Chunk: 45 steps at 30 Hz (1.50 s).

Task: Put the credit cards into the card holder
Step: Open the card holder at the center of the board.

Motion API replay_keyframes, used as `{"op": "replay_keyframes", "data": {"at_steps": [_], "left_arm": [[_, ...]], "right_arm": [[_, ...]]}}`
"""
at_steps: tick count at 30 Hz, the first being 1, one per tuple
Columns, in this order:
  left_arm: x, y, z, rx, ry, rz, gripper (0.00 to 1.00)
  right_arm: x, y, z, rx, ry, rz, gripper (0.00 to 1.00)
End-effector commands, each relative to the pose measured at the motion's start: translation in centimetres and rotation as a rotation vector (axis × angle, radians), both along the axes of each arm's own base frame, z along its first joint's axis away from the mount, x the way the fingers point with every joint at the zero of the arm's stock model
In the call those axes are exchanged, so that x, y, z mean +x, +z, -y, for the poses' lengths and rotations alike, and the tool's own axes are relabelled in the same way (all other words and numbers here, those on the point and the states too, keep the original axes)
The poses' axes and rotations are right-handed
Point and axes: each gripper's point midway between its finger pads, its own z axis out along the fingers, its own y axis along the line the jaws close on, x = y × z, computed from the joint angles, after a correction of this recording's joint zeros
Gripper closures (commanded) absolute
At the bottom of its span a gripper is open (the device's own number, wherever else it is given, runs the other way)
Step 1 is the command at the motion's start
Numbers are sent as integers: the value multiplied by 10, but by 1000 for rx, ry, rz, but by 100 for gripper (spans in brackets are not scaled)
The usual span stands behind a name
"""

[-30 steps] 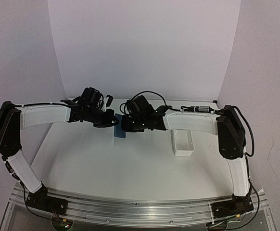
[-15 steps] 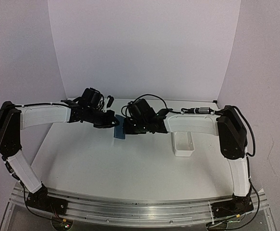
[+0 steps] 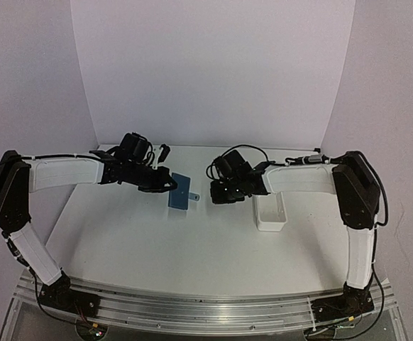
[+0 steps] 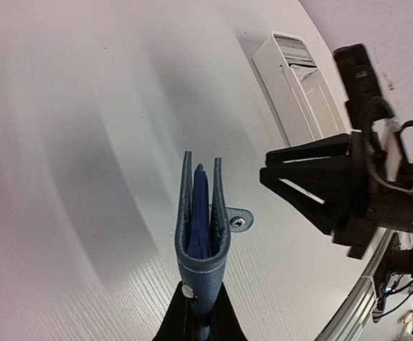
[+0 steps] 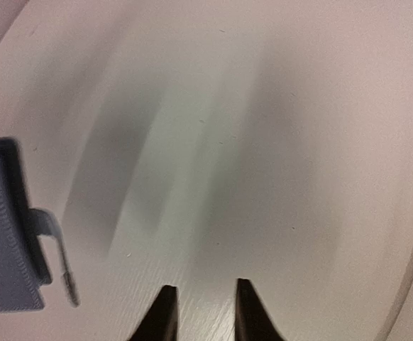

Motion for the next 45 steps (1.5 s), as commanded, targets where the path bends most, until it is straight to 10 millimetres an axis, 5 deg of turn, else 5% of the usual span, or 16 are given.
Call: {"op": "replay_keyframes", "data": {"at_steps": [1, 2, 3, 9, 17, 26, 31, 37, 41, 45], "left_arm": [[6, 25, -2, -16, -20, 116, 100], [9, 27, -3, -19, -22, 131, 100], [7, 31, 1, -39, -45, 142, 100], [-10, 54, 15, -183, -177, 189, 100], [-22, 63, 17, -268, -225, 181, 100], [-24, 67, 16, -279, -232, 194, 100], [-26, 70, 16, -289, -233, 195, 100], [-30, 64, 16, -290, -245, 179, 100], [-31, 63, 16, -291, -248, 176, 100], [-31, 64, 18, -296, -258, 173, 100]], "right_arm": [[-16, 85, -27, 140, 231, 150, 66], [-31, 99, -41, 225, 342, 162, 43], [-43, 108, -51, 296, 419, 165, 35], [-51, 107, -61, 395, 512, 151, 27], [-47, 91, -52, 436, 526, 74, 50], [-48, 80, -56, 448, 530, 38, 54], [-48, 66, -49, 430, 501, 14, 75], [-44, 78, -47, 438, 498, 50, 91], [-40, 87, -45, 442, 487, 73, 80], [-40, 90, -48, 454, 498, 74, 83]]}}
